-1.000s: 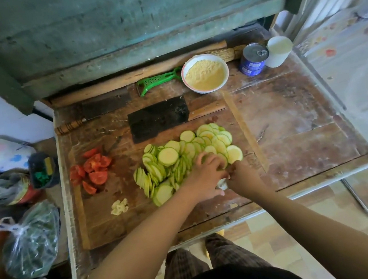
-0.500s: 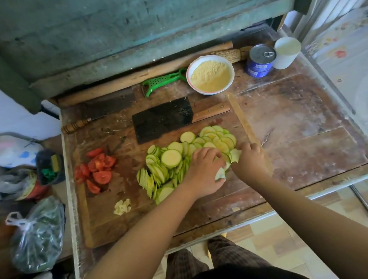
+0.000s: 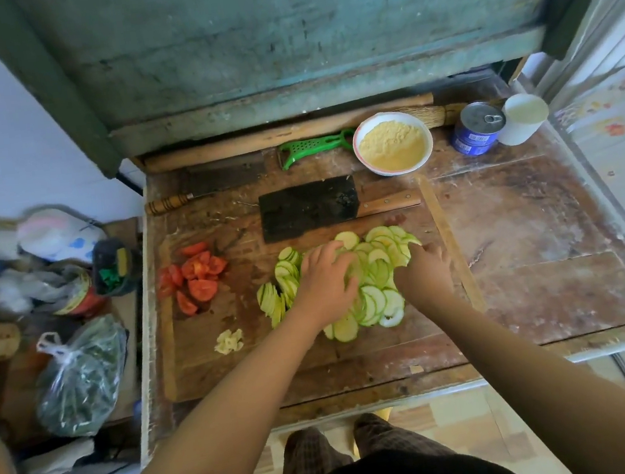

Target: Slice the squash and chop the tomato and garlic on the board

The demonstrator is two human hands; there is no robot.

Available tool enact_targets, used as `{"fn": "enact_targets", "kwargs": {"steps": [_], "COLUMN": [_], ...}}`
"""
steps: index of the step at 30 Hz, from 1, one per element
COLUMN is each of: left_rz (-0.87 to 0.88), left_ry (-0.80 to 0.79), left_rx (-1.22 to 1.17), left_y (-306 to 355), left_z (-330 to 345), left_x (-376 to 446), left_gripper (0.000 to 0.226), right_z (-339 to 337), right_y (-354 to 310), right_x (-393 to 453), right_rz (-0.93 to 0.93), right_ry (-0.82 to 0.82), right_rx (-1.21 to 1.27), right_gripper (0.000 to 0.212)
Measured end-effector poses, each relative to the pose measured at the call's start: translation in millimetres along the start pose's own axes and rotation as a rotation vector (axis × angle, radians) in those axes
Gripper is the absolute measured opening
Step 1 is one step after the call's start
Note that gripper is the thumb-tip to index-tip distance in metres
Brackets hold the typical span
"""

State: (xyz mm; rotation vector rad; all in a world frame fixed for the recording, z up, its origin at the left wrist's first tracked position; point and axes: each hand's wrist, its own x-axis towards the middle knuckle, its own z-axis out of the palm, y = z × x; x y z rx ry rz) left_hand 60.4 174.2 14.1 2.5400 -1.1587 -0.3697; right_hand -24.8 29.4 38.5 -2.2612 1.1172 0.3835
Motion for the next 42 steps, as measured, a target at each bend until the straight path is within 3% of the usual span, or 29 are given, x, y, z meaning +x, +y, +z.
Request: {"fn": "enact_targets", "kwargs": {"steps": [6, 14, 18, 21, 26, 30, 35, 38, 42], "left_rz": [-0.154, -0.425, -0.596, -0.684, -0.710, -0.693, -0.627, -0.550, -0.512], "left_ry": [0.043, 0.135, 0.094, -0.022, -0.200, -0.192, -0.039, -0.067, -0.085], "left_rx": [-0.004, -0.035, -0.055, -0.058, -0.182, -0.223, -0.281, -0.328, -0.303], "left_y": [-33, -101, -148, -188, -235, -244, -249, -247, -244], "left_z": [-29, -61, -74, -81, -84, -75, -65, -65, -69], "left_x": [-21, -56, -74, -82, -76, -70, -69, -70, -74], "left_gripper": [0.042, 0.049, 0.077, 0.107, 0.135, 0.126, 0.070, 0.067, 0.066], "right_z": [19, 66, 96, 118, 152, 170, 183, 191, 189], "right_y": [-61, -141, -183, -216, -247, -254, -254, -248, -245], "right_x": [-14, -29, -31, -28, -14, -6, -13, -11, -8], "right_rz": [-0.281, -0.465, -0.503, -0.503, -0.420, -0.335, -0.316, -0.349, -0.303], "right_ry": [-0.016, -0.069, -0.086, -0.091, -0.258, -0.313, -0.267, -0.244, -0.225], "right_rx": [-0.067, -0.187, -0.269, -0.239, -0.247, -0.280, -0.291, -0.283, -0.288], "right_gripper": [0.052, 0.048, 0.049, 0.056, 0.080, 0.078, 0.059, 0.051, 0.068]}}
